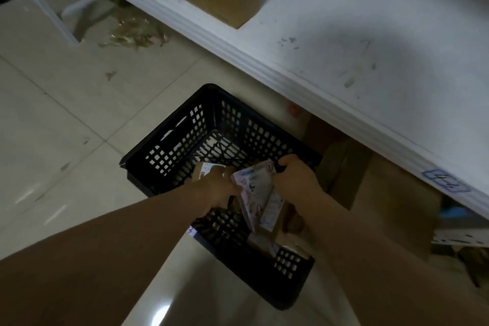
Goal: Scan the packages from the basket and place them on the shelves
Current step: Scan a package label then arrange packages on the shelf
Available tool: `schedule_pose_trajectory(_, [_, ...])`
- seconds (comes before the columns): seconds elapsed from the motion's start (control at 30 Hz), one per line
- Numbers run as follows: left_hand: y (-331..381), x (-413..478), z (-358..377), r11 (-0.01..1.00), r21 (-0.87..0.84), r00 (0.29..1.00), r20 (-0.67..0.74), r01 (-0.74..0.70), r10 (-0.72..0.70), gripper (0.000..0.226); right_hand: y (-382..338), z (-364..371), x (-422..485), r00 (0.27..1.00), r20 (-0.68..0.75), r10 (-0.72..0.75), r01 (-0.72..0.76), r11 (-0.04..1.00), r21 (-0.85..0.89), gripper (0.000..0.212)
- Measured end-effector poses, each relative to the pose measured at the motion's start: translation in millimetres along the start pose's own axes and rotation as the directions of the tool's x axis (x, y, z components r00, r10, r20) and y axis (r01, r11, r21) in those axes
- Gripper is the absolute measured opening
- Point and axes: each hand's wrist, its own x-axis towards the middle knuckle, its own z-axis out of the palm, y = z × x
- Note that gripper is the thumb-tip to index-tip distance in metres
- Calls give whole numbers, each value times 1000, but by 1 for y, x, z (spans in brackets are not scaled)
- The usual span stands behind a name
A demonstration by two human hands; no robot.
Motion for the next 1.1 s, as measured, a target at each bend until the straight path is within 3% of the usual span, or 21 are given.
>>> schedule_pose_trajectory(0.07, [-11,23,15,1000,12,1000,26,9,-9,58,4,1,24,1000,8,8,-8,1000,4,64])
schedule_pose_trajectory(0.17, [-24,62,31,1000,26,1000,22,13,-13,52,11,9,51,999,32,10,-9,1000,-16,64])
schedule_pose_trajectory(0.3, [-36,109,45,986,-156,998,44,51,-45,21,19,20,70,998,55,39,-33,994,-104,61])
schedule_pose_trajectory(0.37, [-40,117,49,974,-225,999,25,36,-31,37,21,21,75,998,53,37,-30,993,-116,47])
schedule_pose_trajectory(0.43, [-34,104,54,963,-266,998,55,45,-32,66,20,20,75,997,66,42,-33,991,-128,54])
schedule_pose_trajectory(0.5, [-28,90,55,971,-236,999,38,33,-25,53,18,17,68,996,74,47,-37,991,-126,58])
schedule_pose_trajectory(0.57, [-23,78,47,977,-210,998,-70,-19,4,60,15,11,55,997,64,37,-29,993,-113,54])
schedule_pose_trajectory(0.67, [-22,57,16,954,-282,971,-238,-101,33,85,14,-1,23,998,54,40,-36,996,-78,51])
schedule_pose_trajectory(0.83, [29,-53,-38,867,-480,949,-313,-131,-30,73,-4,-30,-52,995,86,53,-57,997,47,50])
schedule_pose_trajectory(0.97, [66,-138,-73,772,-633,981,-176,-51,-79,77,-36,-66,-119,997,71,38,-48,986,157,44])
schedule_pose_trajectory(1.1, [112,-229,-92,724,-689,998,56,29,13,45,-75,-115,-185,1000,24,15,-22,937,348,18])
